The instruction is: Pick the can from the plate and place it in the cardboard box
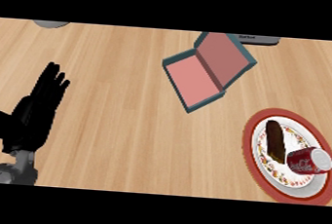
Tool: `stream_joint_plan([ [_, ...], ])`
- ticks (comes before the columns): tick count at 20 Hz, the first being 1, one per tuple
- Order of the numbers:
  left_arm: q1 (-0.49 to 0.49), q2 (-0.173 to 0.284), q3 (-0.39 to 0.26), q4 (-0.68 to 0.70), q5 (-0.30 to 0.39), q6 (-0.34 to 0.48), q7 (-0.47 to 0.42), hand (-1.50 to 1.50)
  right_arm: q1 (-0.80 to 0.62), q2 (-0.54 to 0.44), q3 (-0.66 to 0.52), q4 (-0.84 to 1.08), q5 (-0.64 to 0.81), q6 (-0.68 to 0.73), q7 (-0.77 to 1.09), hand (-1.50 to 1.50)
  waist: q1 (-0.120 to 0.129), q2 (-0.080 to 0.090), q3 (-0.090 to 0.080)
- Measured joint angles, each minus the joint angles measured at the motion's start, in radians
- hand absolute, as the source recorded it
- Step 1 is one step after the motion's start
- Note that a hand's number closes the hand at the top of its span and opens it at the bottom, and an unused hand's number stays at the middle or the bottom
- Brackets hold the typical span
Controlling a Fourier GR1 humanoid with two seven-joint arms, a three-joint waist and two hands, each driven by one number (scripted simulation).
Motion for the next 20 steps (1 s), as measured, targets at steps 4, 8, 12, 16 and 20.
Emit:
stream_joint_plan([
  [4, -0.018, -0.029, -0.002, 0.022, -0.031, 0.001, -0.007, 0.0, -0.062, 0.03, 0.05, -0.002, 0.076, -0.006, 0.083, -1.5, 0.002, 0.001, 0.0],
  [8, 0.012, -0.043, 0.017, 0.019, -0.034, -0.029, -0.023, 0.0, -0.119, 0.079, 0.081, -0.003, 0.119, 0.004, 0.156, -1.5, 0.003, 0.001, 0.001],
  [12, -0.003, -0.052, 0.04, 0.011, -0.046, -0.04, 0.007, 0.0, -0.13, 0.15, 0.09, 0.007, 0.173, 0.031, 0.149, -1.5, 0.001, 0.0, 0.001],
  [16, -0.006, -0.056, 0.062, -0.013, -0.059, -0.059, 0.041, 0.0, -0.155, 0.205, 0.09, 0.003, 0.23, 0.045, 0.168, -1.5, 0.001, 0.0, 0.001],
  [20, 0.003, -0.082, 0.068, -0.01, -0.085, -0.069, 0.032, 0.0, -0.197, 0.254, 0.098, 0.037, 0.305, 0.042, 0.152, -1.5, 0.001, 0.0, 0.001],
])
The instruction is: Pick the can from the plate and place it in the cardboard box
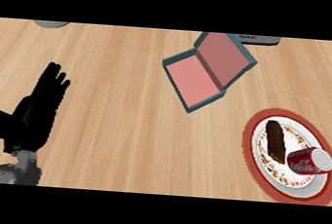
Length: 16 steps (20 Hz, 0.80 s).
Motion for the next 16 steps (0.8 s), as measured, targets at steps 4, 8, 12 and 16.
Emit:
stream_joint_plan([
  [4, -0.011, -0.029, 0.011, 0.031, -0.017, -0.017, -0.011, 0.0, -0.042, 0.031, -0.008, 0.036, 0.037, 0.021, 0.0, -1.5, 0.0, 0.0, 0.0],
  [8, -0.03, -0.039, 0.037, 0.061, -0.026, -0.039, -0.026, 0.0, -0.049, 0.072, -0.008, 0.06, 0.072, 0.037, -0.025, -1.5, -0.001, 0.0, 0.0],
  [12, -0.009, -0.055, 0.041, 0.049, -0.041, -0.05, -0.03, 0.0, -0.049, 0.115, 0.009, 0.044, 0.121, 0.035, -0.013, -1.5, -0.001, 0.0, 0.0],
  [16, -0.035, -0.053, 0.059, 0.027, -0.045, -0.05, 0.021, 0.0, -0.055, 0.14, 0.026, 0.071, 0.193, 0.025, -0.028, -1.5, -0.001, 0.0, 0.0],
])
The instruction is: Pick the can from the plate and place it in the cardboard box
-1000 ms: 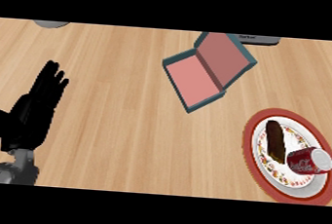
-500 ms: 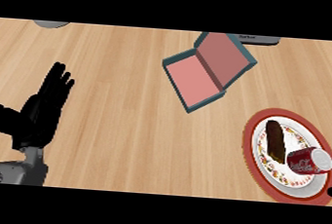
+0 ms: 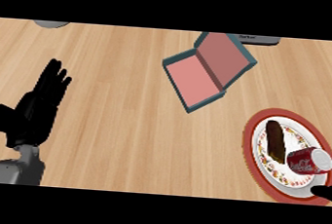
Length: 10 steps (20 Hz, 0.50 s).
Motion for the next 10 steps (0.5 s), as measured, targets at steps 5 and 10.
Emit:
stream_joint_plan([
  [5, 0.038, -0.024, -0.008, -0.036, -0.028, -0.004, 0.002, 0.0, -0.01, 0.02, -0.01, 0.065, 0.052, -0.004, -0.06, -1.5, 0.001, 0.0, 0.0],
  [10, 0.014, -0.034, 0.007, -0.025, -0.045, -0.015, 0.013, 0.0, -0.047, 0.026, -0.026, 0.099, 0.065, 0.021, -0.065, -1.5, 0.0, 0.0, 0.0],
])
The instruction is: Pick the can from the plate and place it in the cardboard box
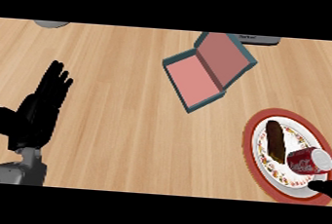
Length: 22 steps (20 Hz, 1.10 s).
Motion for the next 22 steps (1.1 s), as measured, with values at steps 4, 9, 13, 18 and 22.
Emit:
stream_joint_plan([
  [4, 0.004, -0.007, 0.007, -0.003, -0.008, -0.008, 0.008, 0.0, -0.005, 0.023, 0.012, 0.015, 0.021, 0.004, -0.014, -1.5, 0.0, 0.0, 0.0],
  [9, 0.034, -0.017, 0.02, -0.008, -0.005, -0.035, -0.019, 0.0, -0.025, 0.034, 0.007, 0.062, 0.039, 0.002, -0.031, -1.5, 0.001, 0.0, 0.0],
  [13, 0.022, -0.027, 0.024, -0.021, -0.015, -0.032, 0.006, 0.0, -0.035, 0.052, 0.015, 0.081, 0.06, -0.007, -0.04, -1.5, 0.0, 0.0, 0.0],
  [18, 0.016, -0.035, 0.032, -0.028, -0.022, -0.038, 0.015, 0.0, -0.027, 0.062, 0.02, 0.103, 0.083, -0.008, -0.07, -1.5, 0.0, 0.0, 0.0],
  [22, 0.025, -0.034, 0.038, -0.039, -0.026, -0.048, 0.016, 0.0, -0.041, 0.068, 0.029, 0.132, 0.108, -0.026, -0.097, -1.5, 0.001, 0.0, 0.0],
])
